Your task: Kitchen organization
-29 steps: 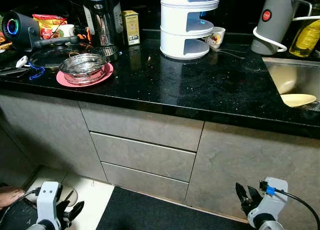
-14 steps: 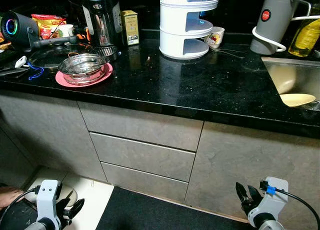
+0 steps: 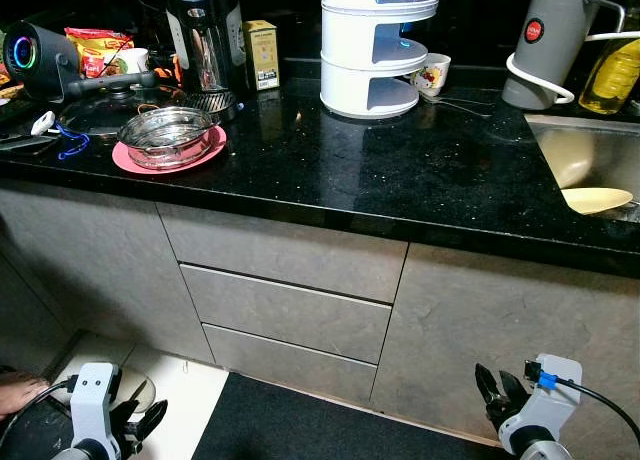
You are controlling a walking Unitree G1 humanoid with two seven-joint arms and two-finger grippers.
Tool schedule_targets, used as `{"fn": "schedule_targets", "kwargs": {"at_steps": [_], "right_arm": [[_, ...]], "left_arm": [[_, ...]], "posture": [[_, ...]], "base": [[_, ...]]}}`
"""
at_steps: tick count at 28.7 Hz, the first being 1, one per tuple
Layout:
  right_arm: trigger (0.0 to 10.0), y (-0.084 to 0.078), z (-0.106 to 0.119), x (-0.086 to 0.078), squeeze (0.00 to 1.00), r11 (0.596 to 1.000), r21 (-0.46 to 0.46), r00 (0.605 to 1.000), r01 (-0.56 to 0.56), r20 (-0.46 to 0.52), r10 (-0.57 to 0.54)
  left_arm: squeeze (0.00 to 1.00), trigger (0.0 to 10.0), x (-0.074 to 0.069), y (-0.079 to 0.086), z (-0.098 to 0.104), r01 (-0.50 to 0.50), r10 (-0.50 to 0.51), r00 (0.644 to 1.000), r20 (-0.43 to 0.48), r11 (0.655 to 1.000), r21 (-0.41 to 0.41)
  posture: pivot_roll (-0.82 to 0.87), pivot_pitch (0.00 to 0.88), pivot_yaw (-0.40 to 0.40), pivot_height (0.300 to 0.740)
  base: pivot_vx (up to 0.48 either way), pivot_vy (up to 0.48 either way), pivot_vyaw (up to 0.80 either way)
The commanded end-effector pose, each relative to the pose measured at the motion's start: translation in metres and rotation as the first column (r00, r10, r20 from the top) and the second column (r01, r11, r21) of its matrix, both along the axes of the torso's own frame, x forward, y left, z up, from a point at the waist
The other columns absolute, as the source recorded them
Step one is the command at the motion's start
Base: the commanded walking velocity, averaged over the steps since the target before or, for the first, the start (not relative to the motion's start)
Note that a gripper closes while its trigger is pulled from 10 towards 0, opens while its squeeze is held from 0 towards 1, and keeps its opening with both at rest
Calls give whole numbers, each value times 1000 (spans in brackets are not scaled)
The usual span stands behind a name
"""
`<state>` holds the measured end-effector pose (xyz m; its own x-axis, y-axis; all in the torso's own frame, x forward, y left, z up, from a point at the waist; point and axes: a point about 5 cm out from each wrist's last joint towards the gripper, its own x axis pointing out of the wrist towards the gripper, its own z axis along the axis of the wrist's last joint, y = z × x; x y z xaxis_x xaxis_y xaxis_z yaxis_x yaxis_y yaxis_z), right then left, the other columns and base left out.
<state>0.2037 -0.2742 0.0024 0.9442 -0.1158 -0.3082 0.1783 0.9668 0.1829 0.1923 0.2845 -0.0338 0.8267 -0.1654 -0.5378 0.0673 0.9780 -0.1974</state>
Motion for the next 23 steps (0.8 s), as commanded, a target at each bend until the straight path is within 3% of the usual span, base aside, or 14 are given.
{"fn": "schedule_targets", "kwargs": {"at_steps": [1, 15, 19, 23], "right_arm": [[10000, 2, -3, -1, 0, 1000, 20, 1000, 9, -4, -9], [10000, 1, -3, 1, 0, 1000, 26, 1000, 9, -4, -9], [10000, 1, -3, 1, 0, 999, 30, 1000, 14, -1, -14], [10000, 2, -3, 2, 0, 999, 30, 1000, 13, -1, -13]], "left_arm": [[0, 10000, -2, 4, 0, -14, 14, 1000, -6, 1000, 2], [0, 10000, 3, 3, 6, 12, -12, 999, 48, 1000, -12], [0, 10000, 12, -4, 10, 38, -36, 996, 87, 999, -17], [0, 10000, 29, -17, 18, 64, -60, 988, 139, 998, -23]], "posture": [[-53, 14, 14, 740], [-52, 13, 13, 740], [-52, 12, 14, 740], [-53, 7, 13, 740]], "base": [[0, 0, 0], [0, 0, 0], [0, 0, 0], [0, 0, 0]]}}
